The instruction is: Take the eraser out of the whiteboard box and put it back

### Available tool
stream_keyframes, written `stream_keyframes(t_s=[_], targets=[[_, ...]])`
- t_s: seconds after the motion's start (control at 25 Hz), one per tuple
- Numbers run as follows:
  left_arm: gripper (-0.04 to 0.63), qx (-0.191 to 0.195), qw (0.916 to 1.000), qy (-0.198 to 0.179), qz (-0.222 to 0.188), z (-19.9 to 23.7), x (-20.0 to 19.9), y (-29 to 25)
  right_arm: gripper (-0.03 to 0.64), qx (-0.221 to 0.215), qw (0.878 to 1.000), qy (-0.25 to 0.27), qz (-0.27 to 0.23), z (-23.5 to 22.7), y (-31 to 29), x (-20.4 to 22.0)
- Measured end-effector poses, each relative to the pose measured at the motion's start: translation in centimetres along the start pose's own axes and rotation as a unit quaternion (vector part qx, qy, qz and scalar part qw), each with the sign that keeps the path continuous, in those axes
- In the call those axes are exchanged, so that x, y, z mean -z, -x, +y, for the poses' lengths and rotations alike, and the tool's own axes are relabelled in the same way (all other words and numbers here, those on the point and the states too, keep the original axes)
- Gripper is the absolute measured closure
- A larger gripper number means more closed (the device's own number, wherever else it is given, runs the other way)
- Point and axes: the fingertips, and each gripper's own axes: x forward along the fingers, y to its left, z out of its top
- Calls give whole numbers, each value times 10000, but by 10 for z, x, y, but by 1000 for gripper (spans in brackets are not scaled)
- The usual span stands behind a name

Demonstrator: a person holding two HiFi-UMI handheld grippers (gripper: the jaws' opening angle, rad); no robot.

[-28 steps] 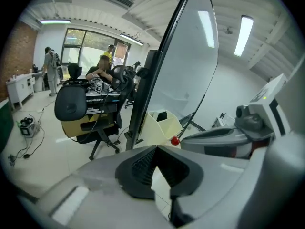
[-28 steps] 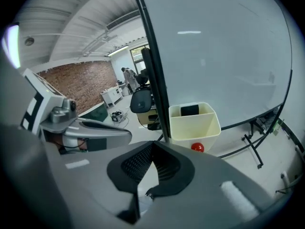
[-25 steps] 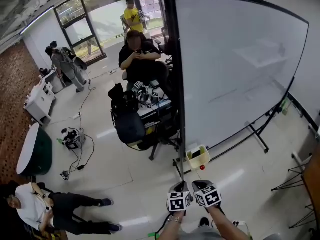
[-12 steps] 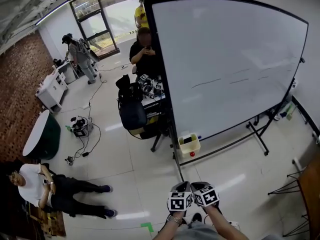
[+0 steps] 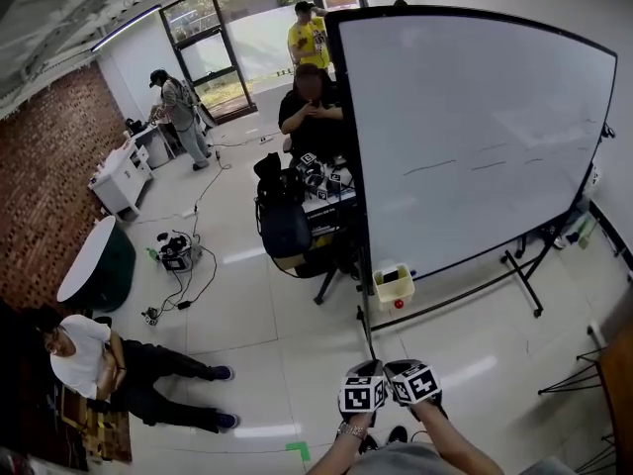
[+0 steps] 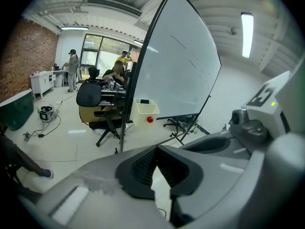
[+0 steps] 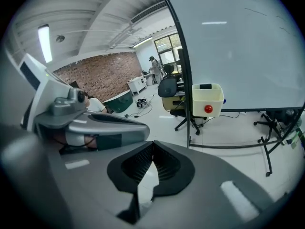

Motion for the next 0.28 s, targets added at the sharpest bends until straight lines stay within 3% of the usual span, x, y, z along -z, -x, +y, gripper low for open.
stream_keyframes(t_s=[0.28], targets=[[592, 21, 9995, 25, -304, 9, -12, 22, 612, -12, 9998, 193, -26, 22, -1, -9]])
